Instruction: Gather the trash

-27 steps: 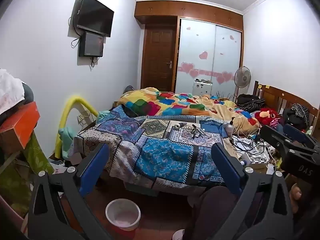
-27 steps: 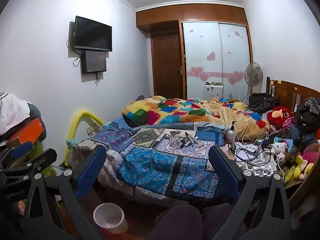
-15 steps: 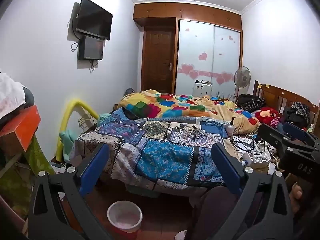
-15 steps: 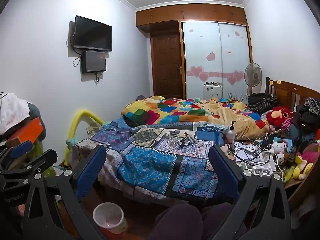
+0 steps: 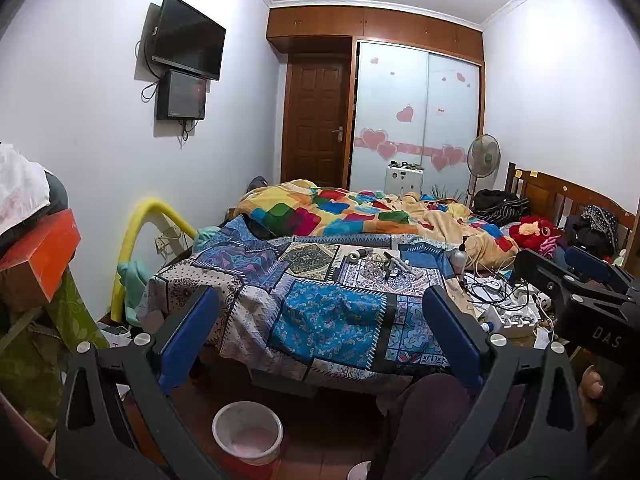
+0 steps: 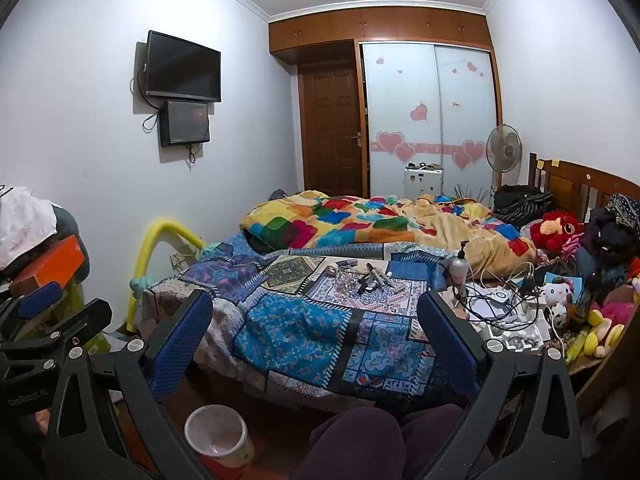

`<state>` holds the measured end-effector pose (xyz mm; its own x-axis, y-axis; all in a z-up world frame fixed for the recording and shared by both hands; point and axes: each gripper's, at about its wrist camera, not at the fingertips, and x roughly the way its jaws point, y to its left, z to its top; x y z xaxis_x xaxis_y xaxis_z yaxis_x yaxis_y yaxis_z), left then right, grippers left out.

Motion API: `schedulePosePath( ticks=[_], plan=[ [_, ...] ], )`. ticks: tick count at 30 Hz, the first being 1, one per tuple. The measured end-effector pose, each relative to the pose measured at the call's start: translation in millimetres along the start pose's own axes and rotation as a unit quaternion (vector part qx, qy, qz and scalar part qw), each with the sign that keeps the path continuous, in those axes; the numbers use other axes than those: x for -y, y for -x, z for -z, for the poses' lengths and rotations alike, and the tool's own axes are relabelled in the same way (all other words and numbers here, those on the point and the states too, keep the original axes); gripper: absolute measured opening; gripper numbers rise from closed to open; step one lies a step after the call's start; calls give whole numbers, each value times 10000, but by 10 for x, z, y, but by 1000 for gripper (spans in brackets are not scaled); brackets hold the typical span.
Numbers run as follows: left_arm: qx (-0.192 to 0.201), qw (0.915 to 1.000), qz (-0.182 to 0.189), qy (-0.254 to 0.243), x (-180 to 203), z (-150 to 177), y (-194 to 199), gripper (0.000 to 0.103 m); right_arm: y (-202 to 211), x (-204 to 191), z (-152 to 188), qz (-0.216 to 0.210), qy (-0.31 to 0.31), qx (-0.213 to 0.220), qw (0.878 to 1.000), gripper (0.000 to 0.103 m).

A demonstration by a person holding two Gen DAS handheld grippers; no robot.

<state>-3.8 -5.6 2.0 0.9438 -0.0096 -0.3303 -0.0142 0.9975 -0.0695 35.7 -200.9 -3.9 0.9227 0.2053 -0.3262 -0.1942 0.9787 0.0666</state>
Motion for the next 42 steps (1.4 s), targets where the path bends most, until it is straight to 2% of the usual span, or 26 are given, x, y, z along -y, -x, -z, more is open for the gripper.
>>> schedulePosePath(
  ticks=[42],
  plan=[
    [31,10000,-9,-1,-8,27,11,102,46,-31,-39,12,68,44,10000,102]
  ],
)
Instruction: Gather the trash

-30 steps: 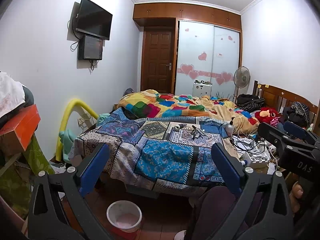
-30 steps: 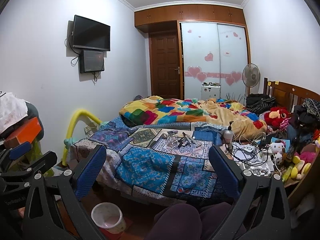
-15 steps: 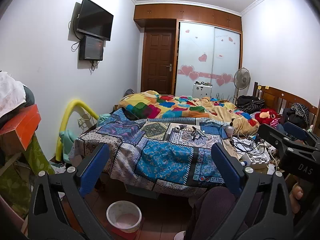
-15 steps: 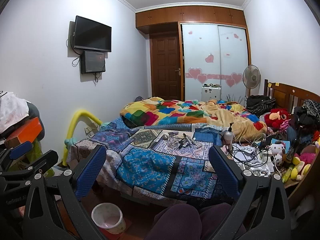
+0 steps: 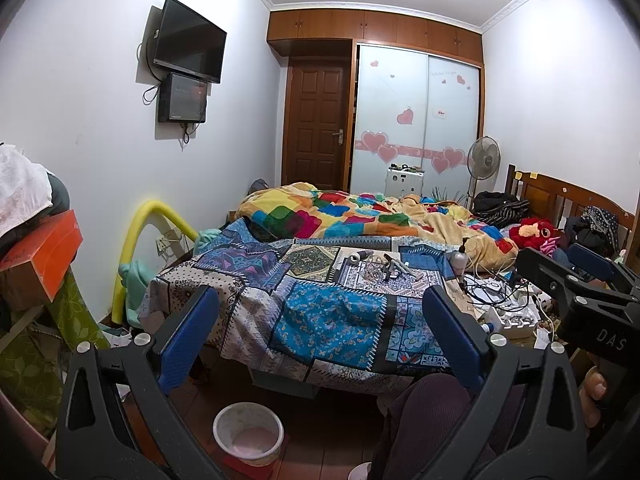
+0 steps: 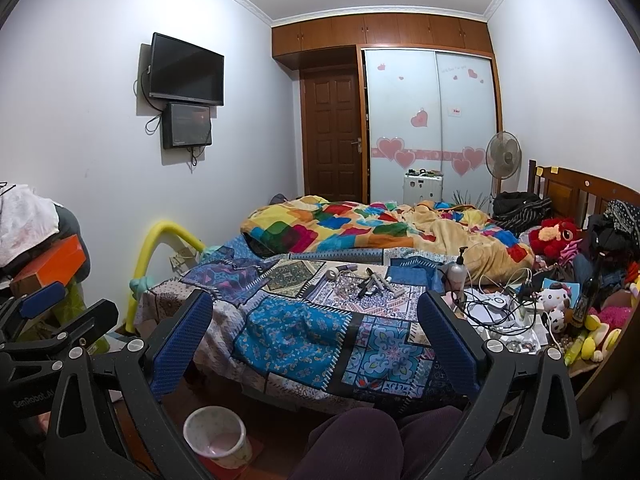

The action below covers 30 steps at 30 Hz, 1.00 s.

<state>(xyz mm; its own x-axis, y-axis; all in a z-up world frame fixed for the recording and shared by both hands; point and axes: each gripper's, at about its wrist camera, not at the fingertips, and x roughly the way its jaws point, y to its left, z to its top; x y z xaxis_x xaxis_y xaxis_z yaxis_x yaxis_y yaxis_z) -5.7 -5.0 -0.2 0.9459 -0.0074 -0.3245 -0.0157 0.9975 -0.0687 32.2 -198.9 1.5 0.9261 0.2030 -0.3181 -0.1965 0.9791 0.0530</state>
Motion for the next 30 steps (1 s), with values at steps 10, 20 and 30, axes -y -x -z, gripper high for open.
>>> schedulePosePath(
  ticks=[10,20,30],
  plan=[
    [4,10000,5,-1,0,8,2,102,3,-2,11,4,-4,8,10000,102],
    [-56,10000,-25,21,0,-70,-55,102,-61,-21,-44,5,-1,-35,10000,102],
    [-284,9994,-3,187,85,-422,-633,102,-403,130,-220,77,40,-90,9999,102]
  ],
)
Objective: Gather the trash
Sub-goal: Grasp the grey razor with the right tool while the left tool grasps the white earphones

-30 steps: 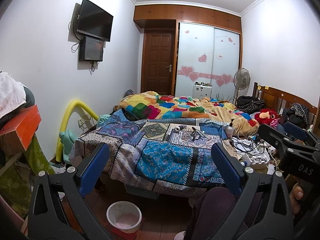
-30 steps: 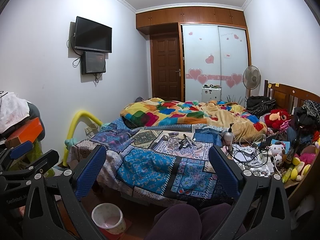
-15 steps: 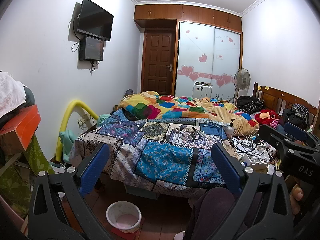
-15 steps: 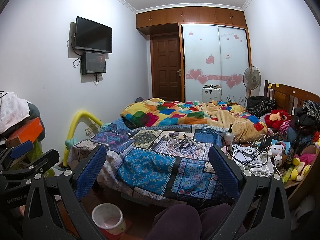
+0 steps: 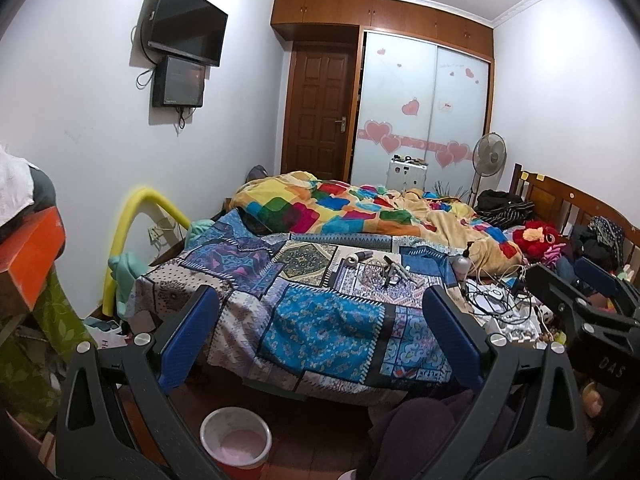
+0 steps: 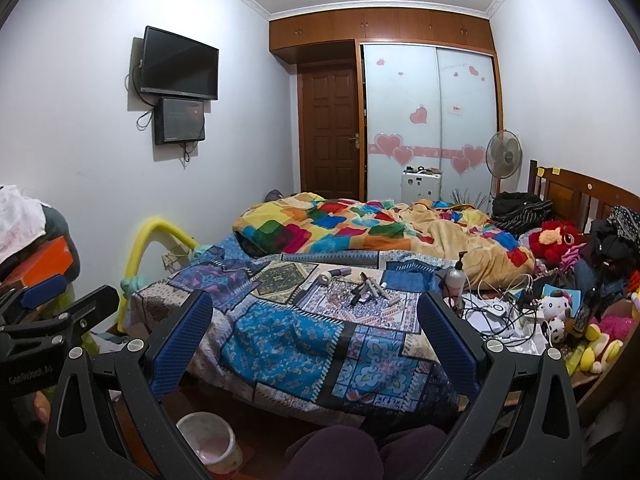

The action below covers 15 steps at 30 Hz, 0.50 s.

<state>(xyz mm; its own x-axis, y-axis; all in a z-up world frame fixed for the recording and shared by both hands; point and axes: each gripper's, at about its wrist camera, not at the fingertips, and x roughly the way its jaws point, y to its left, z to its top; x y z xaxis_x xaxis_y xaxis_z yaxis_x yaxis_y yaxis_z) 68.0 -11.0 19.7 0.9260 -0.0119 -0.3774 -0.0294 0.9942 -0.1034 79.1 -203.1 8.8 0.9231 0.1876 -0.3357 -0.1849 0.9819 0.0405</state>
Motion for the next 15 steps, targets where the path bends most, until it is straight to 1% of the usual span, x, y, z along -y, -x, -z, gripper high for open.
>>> schedulePosePath(
  ticks=[4,8,11,12,15],
  plan=[
    [-66,10000,1,-31,76,-159,-309,102,-206,122,-109,40,-44,-12,10000,102],
    [-212,9997,129,16,156,-283,-673,102,-476,265,-193,57,-91,-85,9999,102],
    [-332,9992,211,64,238,-362,-1011,102,-729,395,-238,74,-135,-195,9997,102],
    [-385,9990,232,84,274,-392,-1177,102,-816,437,-248,89,-137,-233,9996,102],
    [-496,9985,222,69,353,-431,-1516,102,-1096,577,-258,185,-118,-361,9991,102]
  ],
)
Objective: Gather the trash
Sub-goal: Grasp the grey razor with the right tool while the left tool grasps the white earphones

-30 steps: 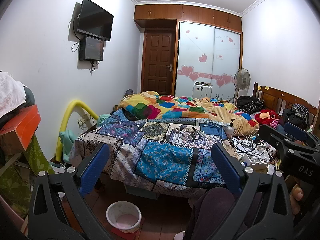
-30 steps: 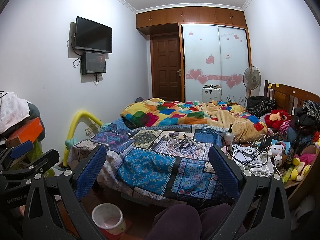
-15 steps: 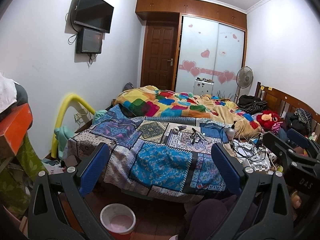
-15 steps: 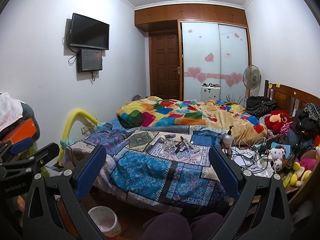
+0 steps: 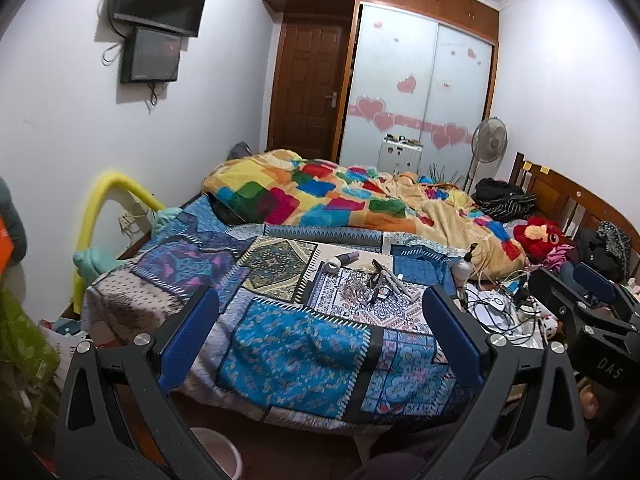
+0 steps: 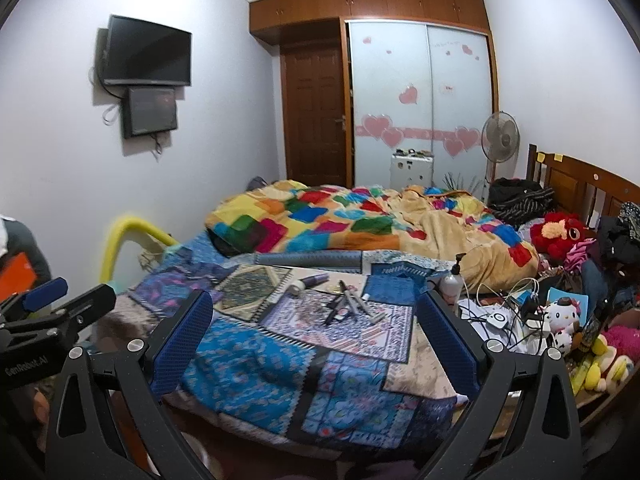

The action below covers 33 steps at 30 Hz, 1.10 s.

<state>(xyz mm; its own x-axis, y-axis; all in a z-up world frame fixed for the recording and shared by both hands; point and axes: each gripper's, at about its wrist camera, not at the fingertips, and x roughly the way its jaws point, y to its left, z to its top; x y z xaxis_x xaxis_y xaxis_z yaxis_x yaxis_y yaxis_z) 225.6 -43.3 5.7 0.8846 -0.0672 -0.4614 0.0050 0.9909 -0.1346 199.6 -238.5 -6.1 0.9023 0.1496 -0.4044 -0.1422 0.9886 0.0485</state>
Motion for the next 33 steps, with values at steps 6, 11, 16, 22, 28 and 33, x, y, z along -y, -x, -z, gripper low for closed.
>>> schedulePosePath(
  ticks=[6,11,16,22,28,33],
  plan=[
    [-274,9993,-241,74,69,-42,-788,102,-601,262,-9,113,29,-349,9993,102],
    [-796,9962,-161,324,26,32,-1552,92,-1165,523,61,19,-83,-778,9969,102],
    [-1267,9907,-167,458,8,180,-2298,92,-1669,782,176,46,-177,-1168,9930,102],
    [-1572,9867,-123,402,90,297,-2956,92,-2306,1058,308,20,-176,-1603,9869,101],
    [-1756,9842,119,196,320,373,-3459,92,-2882,1203,423,-171,-46,-1997,9797,79],
    [-1845,9825,266,-14,509,468,-3797,92,-3333,1314,568,-477,-56,-2435,9687,55]
  ],
)
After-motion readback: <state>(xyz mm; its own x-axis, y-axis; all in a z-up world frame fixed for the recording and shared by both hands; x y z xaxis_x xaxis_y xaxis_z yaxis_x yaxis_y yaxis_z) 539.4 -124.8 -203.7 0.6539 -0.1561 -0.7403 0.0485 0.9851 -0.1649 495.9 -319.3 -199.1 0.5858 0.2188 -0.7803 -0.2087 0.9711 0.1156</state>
